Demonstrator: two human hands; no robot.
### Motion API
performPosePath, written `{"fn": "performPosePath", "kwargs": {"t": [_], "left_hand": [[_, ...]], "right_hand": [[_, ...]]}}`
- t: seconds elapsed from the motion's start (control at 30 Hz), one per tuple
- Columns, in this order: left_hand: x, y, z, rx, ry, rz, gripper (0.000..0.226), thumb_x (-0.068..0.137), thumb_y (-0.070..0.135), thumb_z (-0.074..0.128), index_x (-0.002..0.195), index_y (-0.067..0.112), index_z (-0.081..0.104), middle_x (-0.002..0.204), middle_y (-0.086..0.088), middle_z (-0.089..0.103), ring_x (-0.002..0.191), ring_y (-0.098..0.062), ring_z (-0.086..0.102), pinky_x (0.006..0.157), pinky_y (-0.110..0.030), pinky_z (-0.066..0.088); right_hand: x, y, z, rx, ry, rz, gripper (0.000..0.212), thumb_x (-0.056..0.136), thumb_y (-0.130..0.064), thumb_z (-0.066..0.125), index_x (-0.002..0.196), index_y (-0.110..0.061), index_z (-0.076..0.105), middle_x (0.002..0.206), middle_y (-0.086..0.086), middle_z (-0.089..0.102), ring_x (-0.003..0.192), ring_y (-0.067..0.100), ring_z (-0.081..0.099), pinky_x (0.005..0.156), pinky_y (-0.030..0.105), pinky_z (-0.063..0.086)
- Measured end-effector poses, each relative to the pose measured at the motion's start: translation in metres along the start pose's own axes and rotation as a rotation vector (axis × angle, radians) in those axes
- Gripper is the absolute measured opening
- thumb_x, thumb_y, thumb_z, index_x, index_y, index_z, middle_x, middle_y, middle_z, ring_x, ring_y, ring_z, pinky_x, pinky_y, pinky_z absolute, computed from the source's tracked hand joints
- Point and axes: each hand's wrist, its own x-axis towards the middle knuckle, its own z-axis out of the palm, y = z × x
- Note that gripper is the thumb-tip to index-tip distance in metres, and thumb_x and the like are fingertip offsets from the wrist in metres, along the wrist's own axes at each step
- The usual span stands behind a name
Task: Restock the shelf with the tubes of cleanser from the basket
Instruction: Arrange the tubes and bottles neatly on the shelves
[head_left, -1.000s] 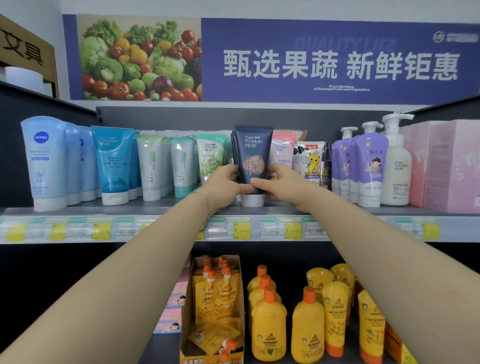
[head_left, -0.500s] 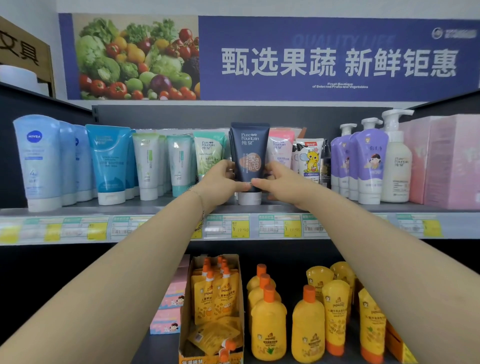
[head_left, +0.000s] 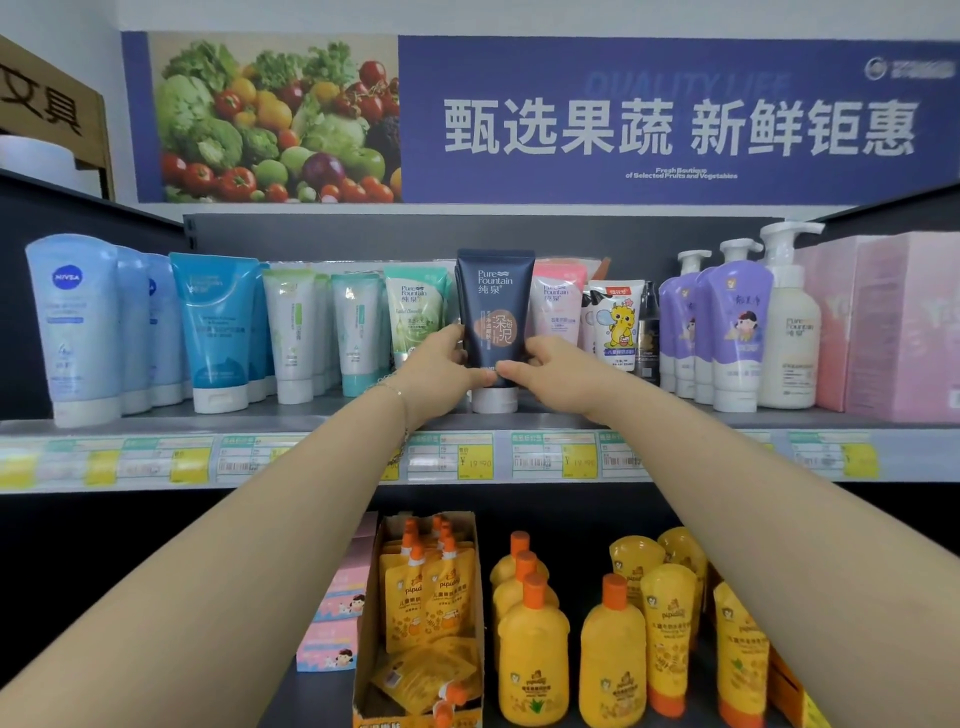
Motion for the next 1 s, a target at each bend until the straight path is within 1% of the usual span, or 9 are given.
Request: {"fn": "performPosePath", "kwargs": {"t": [0.13,0.2,0.27,0.37,0.43,0.57,0.7,0.87,1.0], "left_hand": [[-0.002,0.003,0.001,0.070,0.063,-0.022,0.054,0.085,0.010,0.070,0.133,0.009,0.045,0.131,-0.005,0.056,0.106,-0.013,0.053,0.089,-0.025,0.043],[-0.002,0.003,0.001,0.146,0.124,-0.057,0.063,0.081,0.018,0.076,0.134,0.009,0.043,0.129,-0.006,0.055,0.110,-0.017,0.053,0.091,-0.029,0.045],[-0.002,0.006,0.002,0.187,0.176,-0.081,0.065,0.076,0.024,0.079,0.129,0.010,0.044,0.121,-0.004,0.056,0.107,-0.018,0.054,0.085,-0.030,0.046],[-0.007,0.013,0.002,0.177,0.287,-0.050,0.044,0.076,0.025,0.075,0.111,0.015,0.049,0.105,0.000,0.060,0.096,-0.017,0.058,0.078,-0.030,0.046],[-0.013,0.016,-0.002,0.251,0.342,-0.006,0.026,0.078,0.024,0.068,0.100,0.018,0.055,0.097,0.000,0.063,0.092,-0.019,0.060,0.079,-0.034,0.051],[-0.027,0.020,-0.014,0.548,0.254,0.091,0.013,0.081,0.024,0.061,0.093,0.020,0.061,0.092,0.002,0.064,0.086,-0.019,0.060,0.080,-0.037,0.053],[-0.037,0.018,-0.034,0.840,0.071,0.148,0.015,0.084,0.032,0.059,0.094,0.021,0.061,0.095,0.003,0.064,0.083,-0.020,0.060,0.076,-0.035,0.053],[-0.043,0.009,-0.067,0.989,0.052,0.120,0.015,0.086,0.035,0.056,0.098,0.026,0.059,0.098,0.004,0.064,0.084,-0.018,0.060,0.077,-0.037,0.055],[-0.047,0.001,-0.094,1.066,0.062,0.073,0.012,0.087,0.034,0.055,0.097,0.027,0.056,0.102,0.004,0.061,0.088,-0.019,0.058,0.077,-0.033,0.050]], "right_hand": [[-0.002,-0.004,0.000,-0.049,0.010,0.024,0.038,0.097,-0.041,0.052,0.116,-0.009,0.056,0.096,0.006,0.061,0.087,0.021,0.057,0.077,0.035,0.047],[-0.004,-0.005,0.001,-0.124,0.048,0.035,0.039,0.095,-0.045,0.053,0.107,-0.009,0.058,0.092,0.006,0.060,0.083,0.021,0.057,0.068,0.033,0.045],[-0.010,-0.007,0.000,-0.204,0.120,0.026,0.036,0.093,-0.048,0.056,0.094,-0.012,0.057,0.081,0.003,0.057,0.074,0.018,0.055,0.058,0.030,0.040],[-0.020,-0.015,-0.004,-0.284,0.188,-0.020,0.027,0.091,-0.043,0.057,0.087,-0.016,0.058,0.081,0.001,0.060,0.077,0.020,0.059,0.067,0.034,0.051],[-0.028,-0.024,-0.006,-0.361,0.202,-0.070,0.022,0.091,-0.038,0.055,0.084,-0.018,0.058,0.082,0.001,0.061,0.079,0.023,0.061,0.069,0.036,0.052],[-0.042,-0.048,-0.005,-0.508,0.211,-0.184,0.017,0.090,-0.035,0.052,0.088,-0.018,0.056,0.091,0.004,0.061,0.081,0.026,0.060,0.070,0.036,0.052],[-0.047,-0.071,0.005,-0.497,0.074,-0.269,0.009,0.086,-0.026,0.053,0.078,-0.025,0.054,0.096,0.005,0.058,0.082,0.026,0.059,0.066,0.032,0.045],[-0.042,-0.088,0.020,-0.529,0.050,-0.267,0.015,0.088,-0.029,0.052,0.093,-0.022,0.064,0.100,0.002,0.063,0.096,0.024,0.056,0.069,0.033,0.043],[-0.030,-0.096,0.033,-0.457,0.042,-0.251,0.014,0.086,-0.029,0.054,0.088,-0.021,0.066,0.096,0.002,0.065,0.087,0.025,0.061,0.077,0.038,0.054]]}}
